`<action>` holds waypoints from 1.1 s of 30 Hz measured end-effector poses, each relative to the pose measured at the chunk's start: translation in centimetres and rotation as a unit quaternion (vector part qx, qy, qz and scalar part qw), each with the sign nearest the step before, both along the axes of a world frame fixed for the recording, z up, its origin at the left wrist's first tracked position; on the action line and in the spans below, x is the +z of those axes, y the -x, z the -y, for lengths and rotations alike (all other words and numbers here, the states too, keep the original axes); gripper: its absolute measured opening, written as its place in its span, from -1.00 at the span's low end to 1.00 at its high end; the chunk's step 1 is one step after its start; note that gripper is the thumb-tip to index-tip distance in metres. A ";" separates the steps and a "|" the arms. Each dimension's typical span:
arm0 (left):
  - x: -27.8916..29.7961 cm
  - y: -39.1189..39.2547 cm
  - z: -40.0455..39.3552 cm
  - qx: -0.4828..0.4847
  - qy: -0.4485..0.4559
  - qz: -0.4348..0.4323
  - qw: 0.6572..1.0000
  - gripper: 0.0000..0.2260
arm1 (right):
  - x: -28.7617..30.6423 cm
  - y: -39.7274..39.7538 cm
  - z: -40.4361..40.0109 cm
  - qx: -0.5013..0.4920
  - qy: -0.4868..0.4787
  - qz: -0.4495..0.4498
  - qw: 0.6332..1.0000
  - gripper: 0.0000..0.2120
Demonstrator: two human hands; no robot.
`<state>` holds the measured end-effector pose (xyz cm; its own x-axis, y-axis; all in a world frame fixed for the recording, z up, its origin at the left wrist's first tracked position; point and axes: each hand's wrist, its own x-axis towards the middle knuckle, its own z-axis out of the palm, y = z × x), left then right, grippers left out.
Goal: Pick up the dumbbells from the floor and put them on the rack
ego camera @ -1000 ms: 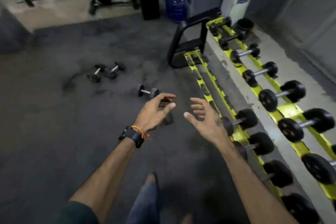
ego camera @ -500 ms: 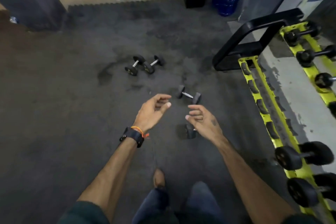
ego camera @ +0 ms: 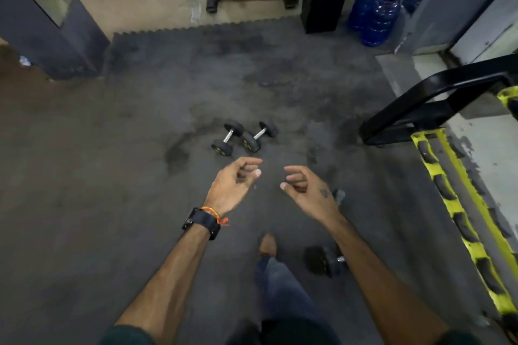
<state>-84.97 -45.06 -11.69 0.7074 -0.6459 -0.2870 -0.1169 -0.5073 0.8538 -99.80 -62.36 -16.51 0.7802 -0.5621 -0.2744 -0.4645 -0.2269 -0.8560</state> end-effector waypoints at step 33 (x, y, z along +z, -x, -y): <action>-39.1 -61.9 9.4 -0.196 -0.115 -0.072 0.971 -0.83 | -42.3 -54.8 6.5 -0.041 -0.108 -0.209 0.971 -0.50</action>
